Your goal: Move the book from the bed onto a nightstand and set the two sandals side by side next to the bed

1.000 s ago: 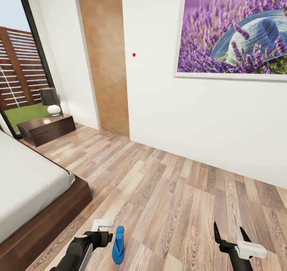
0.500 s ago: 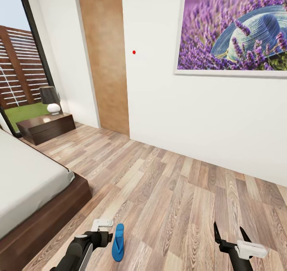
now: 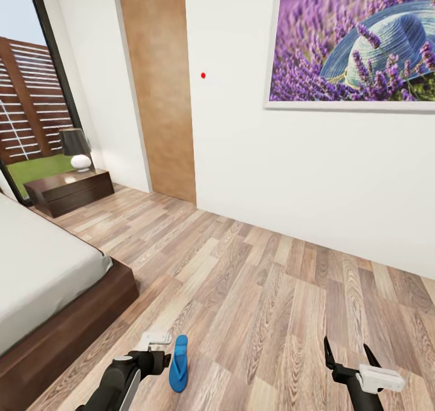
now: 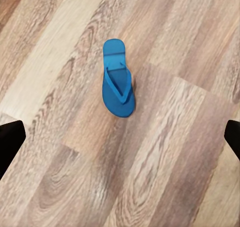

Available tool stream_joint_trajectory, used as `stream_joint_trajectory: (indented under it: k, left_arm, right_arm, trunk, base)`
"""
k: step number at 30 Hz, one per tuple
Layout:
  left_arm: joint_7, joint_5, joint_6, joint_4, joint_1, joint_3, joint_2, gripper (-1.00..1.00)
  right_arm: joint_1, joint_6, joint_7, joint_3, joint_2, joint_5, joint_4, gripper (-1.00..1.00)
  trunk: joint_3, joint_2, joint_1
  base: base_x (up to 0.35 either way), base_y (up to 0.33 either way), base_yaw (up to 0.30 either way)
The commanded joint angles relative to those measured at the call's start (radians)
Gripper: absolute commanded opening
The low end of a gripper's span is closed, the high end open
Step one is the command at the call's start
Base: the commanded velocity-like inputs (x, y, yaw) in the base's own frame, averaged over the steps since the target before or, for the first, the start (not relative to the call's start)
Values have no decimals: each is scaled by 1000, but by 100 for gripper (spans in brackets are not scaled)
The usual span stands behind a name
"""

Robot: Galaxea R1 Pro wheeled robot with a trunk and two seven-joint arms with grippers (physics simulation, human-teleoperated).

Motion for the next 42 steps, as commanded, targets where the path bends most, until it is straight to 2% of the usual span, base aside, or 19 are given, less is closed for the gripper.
stream_joint_trajectory:
  k: [1,42]
  left_arm:
    - [0,-1,5,-1,0,0,0,100]
    - [-1,-1,3,-1,0,0,0,100]
  right_arm:
    - [0,-2,-3,2,-1,-2,0,100]
    - [0,-2,-3,3,5,-2,0,100]
  trunk:
    - [-4,-8,4]
    - [-133,-295,161]
  base:
    - [0,0,0]
    - [0,0,0]
